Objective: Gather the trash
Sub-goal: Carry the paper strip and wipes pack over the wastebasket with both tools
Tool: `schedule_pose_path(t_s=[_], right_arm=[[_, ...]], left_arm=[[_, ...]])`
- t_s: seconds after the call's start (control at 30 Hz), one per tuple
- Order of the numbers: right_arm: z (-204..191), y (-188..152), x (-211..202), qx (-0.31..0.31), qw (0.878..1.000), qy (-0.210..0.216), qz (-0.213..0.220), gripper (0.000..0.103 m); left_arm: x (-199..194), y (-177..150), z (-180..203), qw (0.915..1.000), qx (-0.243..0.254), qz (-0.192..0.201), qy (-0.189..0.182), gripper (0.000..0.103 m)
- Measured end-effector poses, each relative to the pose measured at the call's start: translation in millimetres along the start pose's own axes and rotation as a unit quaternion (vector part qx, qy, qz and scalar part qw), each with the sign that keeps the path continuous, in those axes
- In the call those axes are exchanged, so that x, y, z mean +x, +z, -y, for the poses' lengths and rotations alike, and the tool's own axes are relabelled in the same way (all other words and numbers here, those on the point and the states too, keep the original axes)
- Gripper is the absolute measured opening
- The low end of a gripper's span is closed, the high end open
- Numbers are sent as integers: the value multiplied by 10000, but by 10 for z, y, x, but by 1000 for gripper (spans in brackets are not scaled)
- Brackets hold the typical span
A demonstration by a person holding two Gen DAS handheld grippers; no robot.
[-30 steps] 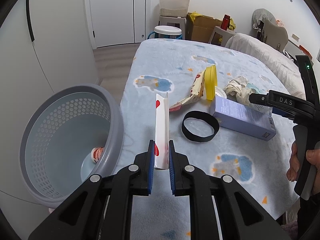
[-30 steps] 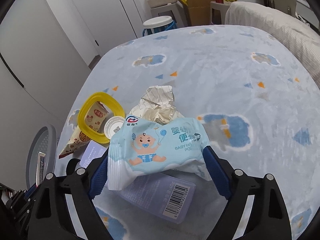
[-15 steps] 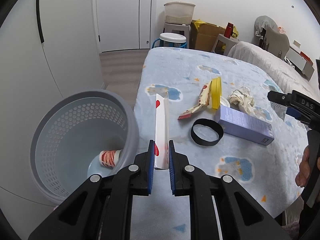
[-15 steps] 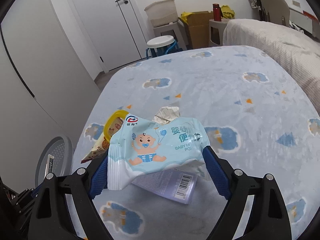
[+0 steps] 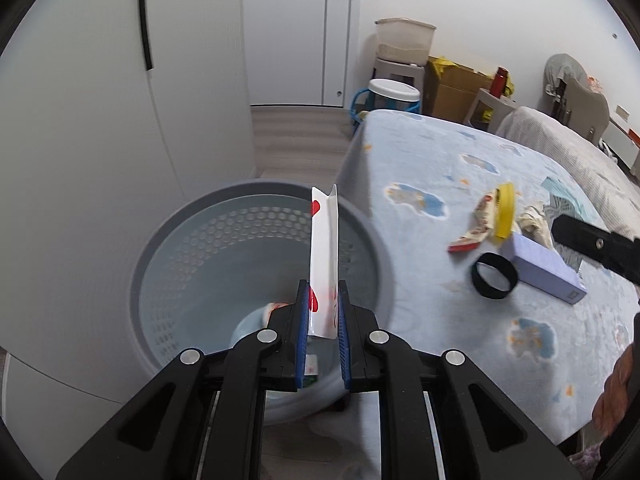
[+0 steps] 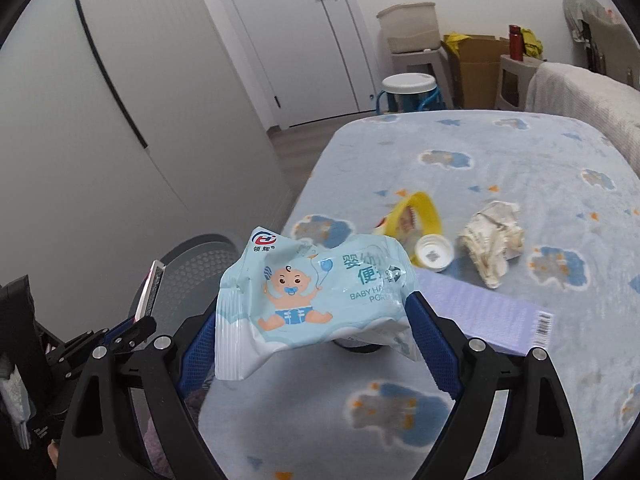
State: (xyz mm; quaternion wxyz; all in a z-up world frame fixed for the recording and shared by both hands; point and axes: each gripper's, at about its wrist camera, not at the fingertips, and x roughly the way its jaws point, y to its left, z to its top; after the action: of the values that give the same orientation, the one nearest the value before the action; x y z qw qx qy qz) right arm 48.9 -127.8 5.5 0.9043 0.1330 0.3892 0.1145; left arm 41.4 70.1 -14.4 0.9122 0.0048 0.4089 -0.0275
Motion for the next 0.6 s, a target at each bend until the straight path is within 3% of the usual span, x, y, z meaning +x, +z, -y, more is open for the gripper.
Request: schedule_pose_path(t_s=[0.37, 0.6], right_arm=[[-790, 37, 529, -455, 9971, 509, -330, 85], [-1040, 96, 829, -635, 9943, 697, -504, 85]], left_arm=[[103, 18, -693, 9990, -267, -81, 352, 13], [205, 52, -926, 9985, -352, -131, 388, 13]])
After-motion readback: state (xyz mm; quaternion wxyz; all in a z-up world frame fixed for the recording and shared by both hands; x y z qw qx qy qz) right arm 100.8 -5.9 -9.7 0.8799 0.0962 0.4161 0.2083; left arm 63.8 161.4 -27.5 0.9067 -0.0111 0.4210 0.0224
